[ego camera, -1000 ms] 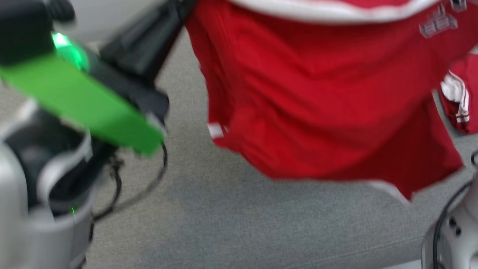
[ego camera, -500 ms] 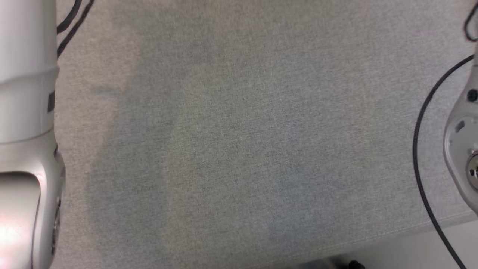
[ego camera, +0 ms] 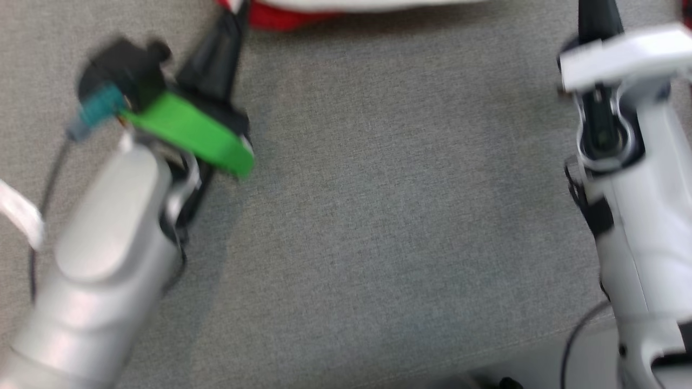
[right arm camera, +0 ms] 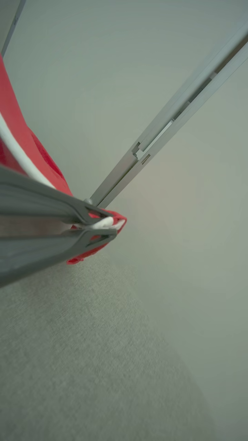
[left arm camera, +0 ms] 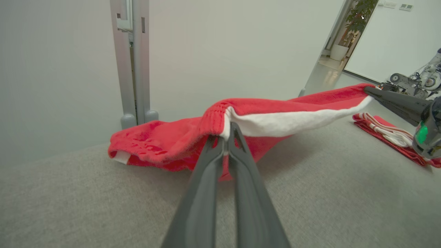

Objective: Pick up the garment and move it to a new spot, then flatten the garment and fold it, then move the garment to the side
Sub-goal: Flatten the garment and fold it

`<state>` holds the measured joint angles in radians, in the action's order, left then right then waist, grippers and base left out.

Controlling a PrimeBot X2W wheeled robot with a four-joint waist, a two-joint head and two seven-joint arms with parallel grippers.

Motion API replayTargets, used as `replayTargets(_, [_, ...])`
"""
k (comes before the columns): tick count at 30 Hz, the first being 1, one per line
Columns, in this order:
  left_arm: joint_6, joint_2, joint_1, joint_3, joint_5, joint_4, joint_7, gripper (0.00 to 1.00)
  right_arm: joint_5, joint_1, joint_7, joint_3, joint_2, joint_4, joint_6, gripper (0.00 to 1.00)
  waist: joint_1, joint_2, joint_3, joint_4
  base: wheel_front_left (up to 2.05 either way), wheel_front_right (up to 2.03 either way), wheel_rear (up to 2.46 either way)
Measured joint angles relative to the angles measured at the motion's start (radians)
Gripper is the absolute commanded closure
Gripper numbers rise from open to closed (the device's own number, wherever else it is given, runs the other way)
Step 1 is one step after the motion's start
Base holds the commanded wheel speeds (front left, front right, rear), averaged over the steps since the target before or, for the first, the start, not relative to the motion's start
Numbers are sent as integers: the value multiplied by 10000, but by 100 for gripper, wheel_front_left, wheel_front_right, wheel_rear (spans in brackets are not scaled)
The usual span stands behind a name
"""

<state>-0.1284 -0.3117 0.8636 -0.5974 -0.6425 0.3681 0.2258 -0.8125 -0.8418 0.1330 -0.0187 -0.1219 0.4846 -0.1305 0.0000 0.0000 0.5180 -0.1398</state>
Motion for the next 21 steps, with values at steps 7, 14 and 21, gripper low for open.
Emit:
replayTargets(7, [905,-548,-3912,-639,-405,-2635,-240,100,-17,4145,-907,863,-598,-2284,-6,100,0,0,-848,187,0,0,0])
replayTargets(14, [2188,-920,-7144,-1081,-1032,-4640,-662,100,382,8239,-1942,2890,222,-4529,-25,100,-1,0,-1992,591,0,0,0])
replayTargets(21, [2694,-692,-8495,-1145,-1841,-6000,-748,100,188,10078,-2987,4121,742,-6845,-29,100,-2,0,-2582,1276,0,0,0])
